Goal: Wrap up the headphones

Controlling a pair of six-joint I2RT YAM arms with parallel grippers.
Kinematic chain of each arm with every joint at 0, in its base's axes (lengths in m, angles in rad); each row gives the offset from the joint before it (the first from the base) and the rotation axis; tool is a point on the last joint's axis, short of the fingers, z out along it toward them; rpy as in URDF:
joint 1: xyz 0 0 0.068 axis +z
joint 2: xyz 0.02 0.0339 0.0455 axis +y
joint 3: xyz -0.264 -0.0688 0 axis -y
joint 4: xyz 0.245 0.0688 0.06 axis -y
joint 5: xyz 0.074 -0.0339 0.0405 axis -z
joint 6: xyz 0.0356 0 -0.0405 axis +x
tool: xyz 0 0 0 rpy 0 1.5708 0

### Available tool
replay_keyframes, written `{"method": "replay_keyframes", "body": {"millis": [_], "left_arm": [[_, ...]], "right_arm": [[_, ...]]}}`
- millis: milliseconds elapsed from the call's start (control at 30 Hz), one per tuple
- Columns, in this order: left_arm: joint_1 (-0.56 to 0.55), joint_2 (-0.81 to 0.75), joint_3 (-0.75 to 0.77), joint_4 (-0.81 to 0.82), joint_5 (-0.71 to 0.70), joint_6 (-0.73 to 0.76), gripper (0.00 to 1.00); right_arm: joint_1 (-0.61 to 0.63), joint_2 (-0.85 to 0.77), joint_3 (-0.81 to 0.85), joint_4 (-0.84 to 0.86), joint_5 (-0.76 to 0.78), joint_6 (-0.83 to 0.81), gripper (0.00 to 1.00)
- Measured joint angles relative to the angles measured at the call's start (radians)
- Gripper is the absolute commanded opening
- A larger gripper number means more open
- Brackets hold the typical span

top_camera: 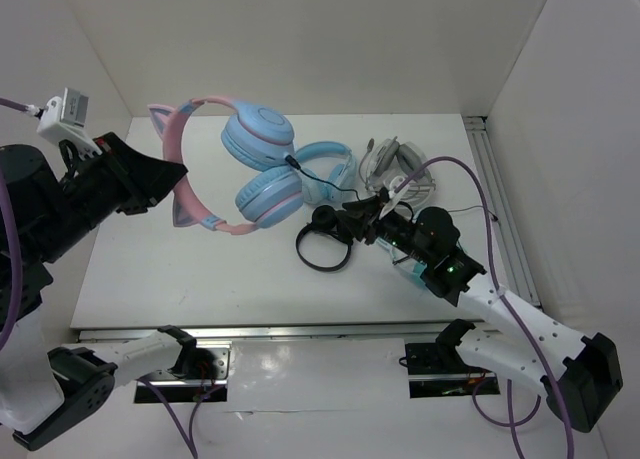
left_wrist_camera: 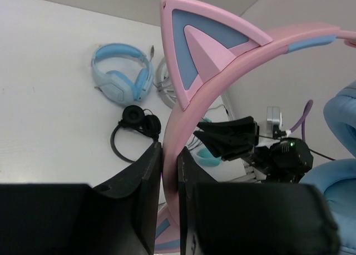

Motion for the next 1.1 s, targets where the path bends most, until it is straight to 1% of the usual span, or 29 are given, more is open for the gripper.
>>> {"method": "replay_keyframes", "body": {"millis": [33,67,100,133,167,200,300,400,533,633,733,867,967,1033,1100], "left_arm": [[0.000,0.003,0.005,-0.001,-0.012,-0.003,0.00],[0.000,0.009,0.016,0.000,-0.031,-0.006,0.00],[0.000,0.013,0.023,0.000,-0.043,-0.007,0.00],[0.000,0.022,0.037,-0.001,-0.067,-0.008,0.00],[0.000,0.027,0.044,0.000,-0.081,-0.009,0.00],[0.000,0.031,0.049,0.001,-0.100,-0.009,0.00],[0.000,0.033,0.050,0.000,-0.153,-0.026,0.00],[0.000,0.009,-0.011,0.027,-0.203,-0.058,0.00],[0.000,-0.019,-0.121,0.052,-0.286,-0.053,0.00],[0.000,-0.014,-0.185,0.087,-0.367,-0.002,0.00],[0.000,0.010,-0.301,0.166,-0.447,0.058,0.00],[0.000,0.061,-0.502,0.264,-0.546,0.156,0.00],[-0.001,0.107,-0.625,0.301,-0.620,0.229,0.00],[-0.019,0.123,-0.686,0.317,-0.678,0.289,0.00],[-0.044,0.125,-0.704,0.323,-0.702,0.329,0.00]], "right_arm": [[0.000,0.000,-0.009,0.000,0.006,0.002,0.35],[0.000,0.002,-0.016,0.002,0.013,0.003,0.29],[0.000,0.002,-0.020,0.002,0.019,0.003,0.29],[0.000,0.002,-0.023,0.003,0.026,0.006,0.11],[0.000,0.001,-0.028,0.006,0.035,0.002,0.04],[0.000,0.000,-0.032,0.009,0.043,0.006,0.00],[0.000,-0.001,-0.040,0.012,0.064,0.011,0.00],[0.000,0.001,-0.042,0.010,0.080,0.021,0.00],[0.044,0.002,-0.028,-0.022,0.197,0.060,0.00],[0.092,-0.005,0.019,-0.102,0.302,0.075,0.00],[0.105,-0.017,0.126,-0.237,0.404,0.082,0.00],[0.109,-0.021,0.315,-0.407,0.499,0.077,0.00],[0.121,-0.011,0.448,-0.519,0.538,0.061,0.00],[0.125,-0.003,0.509,-0.588,0.546,0.048,0.00],[0.125,0.006,0.552,-0.656,0.544,0.031,0.00]]}}
